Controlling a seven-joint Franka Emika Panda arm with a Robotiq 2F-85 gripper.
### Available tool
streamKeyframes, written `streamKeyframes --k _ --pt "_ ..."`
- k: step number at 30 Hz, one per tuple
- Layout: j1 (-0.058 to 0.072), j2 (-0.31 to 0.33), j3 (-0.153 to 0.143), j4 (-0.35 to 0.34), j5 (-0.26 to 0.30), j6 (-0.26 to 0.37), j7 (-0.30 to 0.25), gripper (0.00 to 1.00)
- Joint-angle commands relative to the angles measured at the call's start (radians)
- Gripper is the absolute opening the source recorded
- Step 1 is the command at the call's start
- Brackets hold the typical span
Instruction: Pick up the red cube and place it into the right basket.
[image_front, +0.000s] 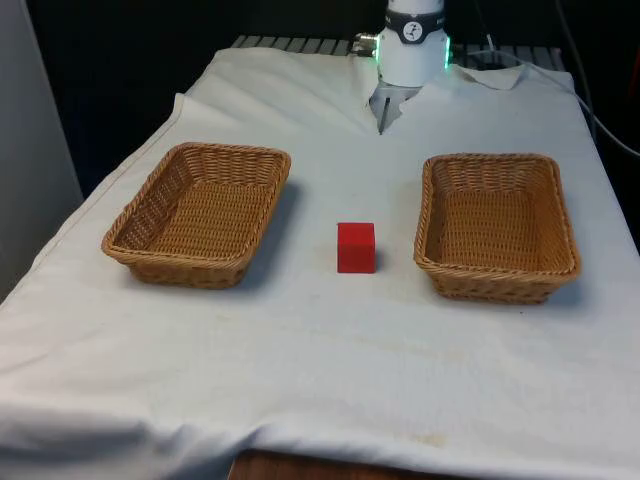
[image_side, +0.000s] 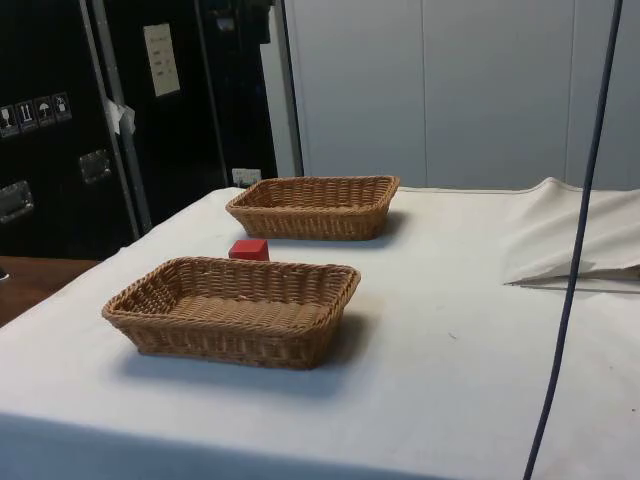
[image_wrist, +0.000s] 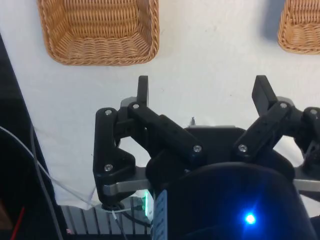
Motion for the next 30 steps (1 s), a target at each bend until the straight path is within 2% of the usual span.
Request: streamKeyframes --k 1,7,12,18,19,24,28,29,30 --pt "0.002 0.0 0.002 0.0 -0.001 0.0 0.002 1.0" --pt "0.013 0.004 0.026 -0.002 -0.029 0.003 0.044 1.0" --pt "0.011 0.018 0.037 -0.001 -0.04 0.005 0.053 1.0" --pt "0.009 0.071 0.024 0.037 -0.033 0.002 0.036 1.0" --pt "0.011 0.056 0.024 0.023 -0.033 0.007 0.039 1.0" --pt "0.008 0.131 0.012 0.093 -0.023 -0.005 0.018 1.0" --pt "0.007 0.171 0.007 0.129 -0.012 -0.006 0.004 1.0" --pt "0.01 0.165 0.006 0.123 -0.022 0.002 0.011 1.0" --pt "0.006 0.179 0.006 0.136 -0.009 -0.005 0.001 1.0"
